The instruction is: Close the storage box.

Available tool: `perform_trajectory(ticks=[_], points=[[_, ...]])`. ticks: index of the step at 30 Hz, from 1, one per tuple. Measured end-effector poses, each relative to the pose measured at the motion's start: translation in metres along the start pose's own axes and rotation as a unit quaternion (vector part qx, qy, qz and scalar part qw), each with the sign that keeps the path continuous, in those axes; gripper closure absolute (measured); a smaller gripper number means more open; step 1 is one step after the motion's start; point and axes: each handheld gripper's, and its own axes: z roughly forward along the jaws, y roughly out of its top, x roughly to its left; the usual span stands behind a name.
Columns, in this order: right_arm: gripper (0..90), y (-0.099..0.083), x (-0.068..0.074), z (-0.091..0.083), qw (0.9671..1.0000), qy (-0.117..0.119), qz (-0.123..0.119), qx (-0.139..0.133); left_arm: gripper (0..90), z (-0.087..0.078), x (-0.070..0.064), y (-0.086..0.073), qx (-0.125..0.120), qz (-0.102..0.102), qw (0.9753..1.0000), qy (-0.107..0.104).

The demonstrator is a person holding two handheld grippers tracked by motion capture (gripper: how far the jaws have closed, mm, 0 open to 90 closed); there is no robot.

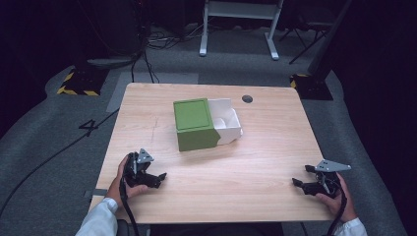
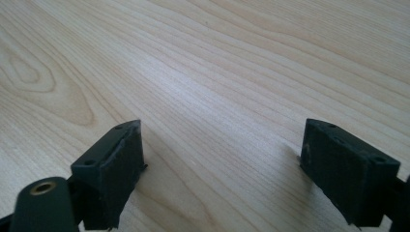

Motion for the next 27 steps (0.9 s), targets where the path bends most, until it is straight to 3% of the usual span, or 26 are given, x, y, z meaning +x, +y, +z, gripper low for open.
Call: perform_trajectory(ticks=[10,12,14,15,17,18,26,27], points=[[16.7,0.005,-0.005,0.002,0.9998,-0.011,0.014,0.003,0.3,0.001,-0.001,0.001,0.000,-0.001,1.0000,-0.002],[23.0,0.011,-0.007,0.001,0.9996,-0.017,0.016,-0.012,0.3,0.001,-0.001,0.001,0.001,-0.001,1.0000,-0.002],[23.2,0.016,-0.007,0.001,0.9995,-0.012,0.019,-0.021,0.3,0.001,-0.001,0.001,0.001,-0.001,1.0000,-0.003],[23.1,0.030,-0.007,0.003,0.9995,-0.001,0.010,-0.031,0.3,0.001,-0.001,0.000,0.001,-0.001,1.0000,-0.006],[23.1,0.036,-0.006,0.005,0.9995,0.001,0.001,-0.032,0.3,0.000,-0.001,0.000,0.001,0.004,1.0000,-0.006],[23.1,0.054,-0.004,0.008,0.9992,0.002,-0.015,-0.036,0.4,0.000,-0.001,0.000,-0.001,0.002,1.0000,-0.006],[24.5,0.096,-0.006,0.013,0.9980,0.009,-0.020,-0.059,0.4,-0.001,-0.002,-0.002,0.000,0.002,1.0000,-0.007],[24.6,0.108,-0.006,0.014,0.9976,0.012,-0.024,-0.063,0.4,-0.001,-0.002,-0.002,0.000,0.002,1.0000,-0.006]])
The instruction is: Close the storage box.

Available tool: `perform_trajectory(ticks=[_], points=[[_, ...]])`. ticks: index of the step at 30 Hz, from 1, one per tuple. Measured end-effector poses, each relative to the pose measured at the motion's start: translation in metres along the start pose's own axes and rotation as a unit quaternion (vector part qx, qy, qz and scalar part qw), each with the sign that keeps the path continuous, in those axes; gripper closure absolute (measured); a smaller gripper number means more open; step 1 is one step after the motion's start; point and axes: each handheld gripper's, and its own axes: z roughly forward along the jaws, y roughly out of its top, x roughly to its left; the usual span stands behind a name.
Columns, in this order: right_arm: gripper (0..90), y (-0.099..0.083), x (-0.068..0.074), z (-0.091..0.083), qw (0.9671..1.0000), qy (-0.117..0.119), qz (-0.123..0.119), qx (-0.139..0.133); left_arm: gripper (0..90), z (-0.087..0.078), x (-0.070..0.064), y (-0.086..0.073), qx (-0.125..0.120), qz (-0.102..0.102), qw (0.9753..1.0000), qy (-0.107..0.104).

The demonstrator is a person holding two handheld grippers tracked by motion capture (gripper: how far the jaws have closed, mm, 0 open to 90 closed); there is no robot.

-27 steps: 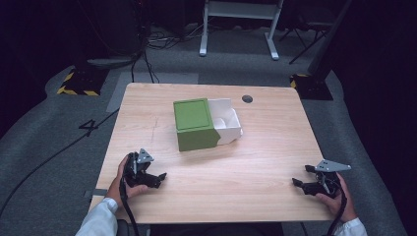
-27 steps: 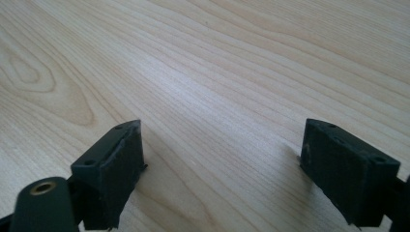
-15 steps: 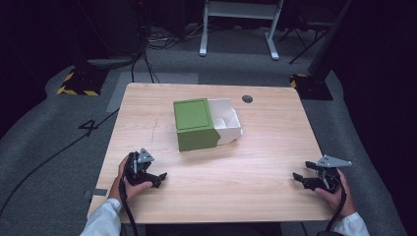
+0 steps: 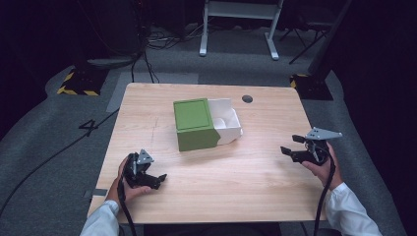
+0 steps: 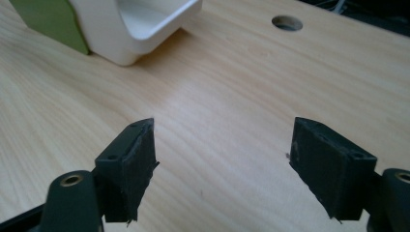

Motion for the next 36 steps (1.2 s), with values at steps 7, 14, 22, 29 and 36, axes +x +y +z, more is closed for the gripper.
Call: perform_trajectory(ticks=[7,14,22,29,36], points=[[26.8,0.042,0.007,0.014,0.9997,-0.006,-0.019,-0.016,0.4,0.000,0.000,0.000,0.000,0.000,1.0000,0.000],[28.8,0.071,0.018,0.044,0.9995,-0.003,-0.028,-0.016,0.4,0.000,0.000,0.000,0.000,0.000,1.0000,-0.001],[31.7,0.090,0.023,0.080,0.9991,-0.004,-0.041,-0.007,0.4,0.000,0.000,0.000,0.000,0.000,1.0000,0.002],[37.8,0.092,0.018,0.108,0.9997,0.004,-0.020,0.010,0.5,0.000,-0.001,0.000,-0.001,-0.004,1.0000,0.001],[37.9,0.092,0.022,0.128,0.9997,0.015,-0.013,0.014,0.5,-0.001,-0.001,-0.001,-0.001,0.000,1.0000,0.006]])
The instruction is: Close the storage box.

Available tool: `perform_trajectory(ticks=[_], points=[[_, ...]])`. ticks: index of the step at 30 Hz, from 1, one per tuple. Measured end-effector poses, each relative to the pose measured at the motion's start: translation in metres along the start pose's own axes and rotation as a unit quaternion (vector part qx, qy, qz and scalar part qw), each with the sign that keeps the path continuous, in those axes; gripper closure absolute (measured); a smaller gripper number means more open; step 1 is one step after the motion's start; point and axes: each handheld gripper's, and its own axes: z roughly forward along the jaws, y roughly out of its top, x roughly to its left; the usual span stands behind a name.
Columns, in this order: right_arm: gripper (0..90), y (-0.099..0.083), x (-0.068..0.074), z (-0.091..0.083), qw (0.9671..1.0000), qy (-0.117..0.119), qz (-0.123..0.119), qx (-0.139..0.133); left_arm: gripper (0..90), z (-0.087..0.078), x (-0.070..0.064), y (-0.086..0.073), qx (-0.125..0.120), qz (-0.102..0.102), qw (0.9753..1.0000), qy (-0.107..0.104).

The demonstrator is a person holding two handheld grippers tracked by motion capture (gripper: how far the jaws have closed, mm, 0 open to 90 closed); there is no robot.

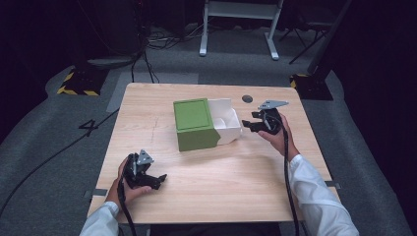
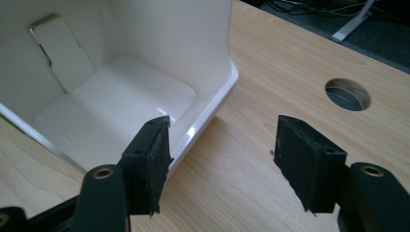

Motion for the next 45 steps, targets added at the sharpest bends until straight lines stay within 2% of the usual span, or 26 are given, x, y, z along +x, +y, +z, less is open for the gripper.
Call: perform_trajectory(ticks=[2,9,12,13,14,15,17,19,22,27,42,45], points=[[38.3,0.001,0.005,0.008,0.9999,-0.001,-0.009,0.012,0.5,0.000,0.000,0.000,0.000,0.000,1.0000,0.000],[38.5,-0.002,0.008,0.021,0.9994,0.009,-0.002,0.032,0.5,0.000,0.000,0.000,0.000,-0.001,1.0000,0.002],[40.8,-0.006,0.009,0.031,0.9987,0.023,0.002,0.045,0.5,0.000,0.000,0.000,0.000,-0.002,1.0000,0.002],[40.8,-0.006,0.009,0.031,0.9987,0.023,0.002,0.045,0.5,0.000,0.000,0.000,0.000,-0.002,1.0000,0.002],[48.0,-0.007,0.011,0.034,0.9987,0.025,-0.002,0.045,0.5,0.000,-0.001,0.000,0.000,-0.004,1.0000,0.001],[48.0,-0.007,0.011,0.034,0.9987,0.025,-0.002,0.045,0.5,0.000,-0.001,0.000,0.000,-0.004,1.0000,0.001],[56.6,-0.007,0.013,0.037,0.9984,0.033,-0.003,0.045,0.5,0.000,-0.001,0.000,0.000,-0.004,1.0000,0.002],[58.5,-0.008,0.013,0.039,0.9982,0.041,0.004,0.044,0.5,0.000,-0.001,0.000,0.000,-0.004,1.0000,0.000],[59.2,-0.009,0.014,0.041,0.9981,0.045,0.013,0.040,0.5,0.000,-0.001,0.000,0.000,-0.004,1.0000,0.000],[61.0,-0.007,0.018,0.043,0.9984,0.044,0.012,0.034,0.5,0.000,-0.001,0.000,0.000,-0.004,1.0000,0.001],[61.5,0.011,0.040,0.055,0.9986,0.045,-0.009,0.025,0.5,0.000,-0.001,0.000,0.000,-0.004,1.0000,0.000],[60.6,0.014,0.044,0.058,0.9983,0.051,-0.012,0.025,0.5,0.000,-0.001,0.000,0.000,-0.004,1.0000,0.000]])
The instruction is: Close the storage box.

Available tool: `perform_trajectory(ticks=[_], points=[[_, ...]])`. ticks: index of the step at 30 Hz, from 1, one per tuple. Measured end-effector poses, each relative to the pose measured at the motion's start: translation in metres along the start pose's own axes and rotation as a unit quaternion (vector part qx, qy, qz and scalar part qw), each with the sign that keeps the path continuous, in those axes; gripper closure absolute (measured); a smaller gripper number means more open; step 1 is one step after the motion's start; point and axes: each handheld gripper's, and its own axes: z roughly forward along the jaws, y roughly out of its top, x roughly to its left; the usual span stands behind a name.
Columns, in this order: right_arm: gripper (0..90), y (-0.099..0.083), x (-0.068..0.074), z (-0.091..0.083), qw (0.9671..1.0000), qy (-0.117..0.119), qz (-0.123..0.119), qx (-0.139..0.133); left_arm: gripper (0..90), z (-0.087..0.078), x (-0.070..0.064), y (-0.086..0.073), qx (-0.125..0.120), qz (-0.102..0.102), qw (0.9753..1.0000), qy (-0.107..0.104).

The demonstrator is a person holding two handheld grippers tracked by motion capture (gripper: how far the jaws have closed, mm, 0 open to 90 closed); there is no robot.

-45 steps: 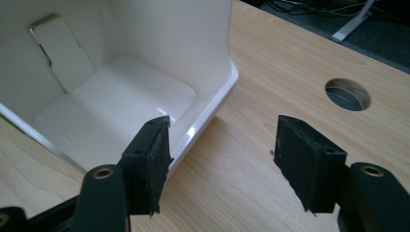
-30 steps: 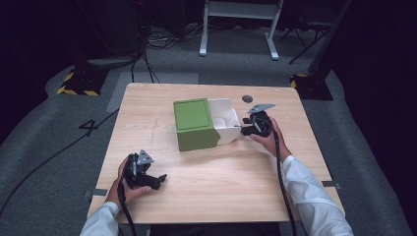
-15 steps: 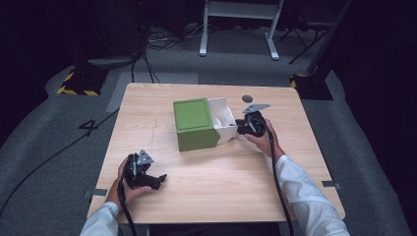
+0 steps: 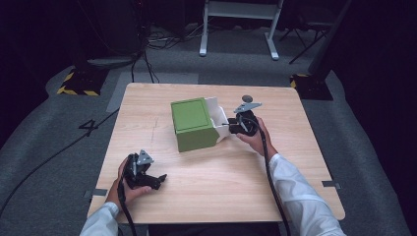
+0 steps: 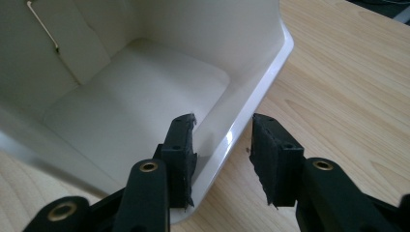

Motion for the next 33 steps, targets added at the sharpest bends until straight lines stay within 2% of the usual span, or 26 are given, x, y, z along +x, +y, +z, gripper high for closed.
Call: perform_trajectory(ticks=[8,13,17,22,27,33], points=[[55.9,0.007,0.013,0.008,0.9998,0.015,-0.013,0.001,0.5,0.000,0.000,0.000,0.000,0.000,1.0000,0.000],[52.9,0.014,0.026,0.015,0.9991,0.025,-0.032,0.009,0.5,0.000,0.000,0.000,0.000,0.000,1.0000,0.000],[52.3,0.015,0.028,0.018,0.9991,0.030,-0.029,0.007,0.4,0.000,0.000,0.000,0.000,0.001,1.0000,0.002],[49.5,0.018,0.035,0.020,0.9985,0.033,-0.042,0.013,0.4,0.000,0.000,0.000,0.000,0.001,1.0000,0.003],[48.8,0.018,0.032,0.018,0.9985,0.044,-0.031,0.002,0.4,0.000,0.000,0.000,0.000,0.001,1.0000,0.003],[44.7,0.020,0.034,0.018,0.9986,0.036,-0.039,0.004,0.4,0.000,0.000,0.000,0.000,0.001,1.0000,0.003]])
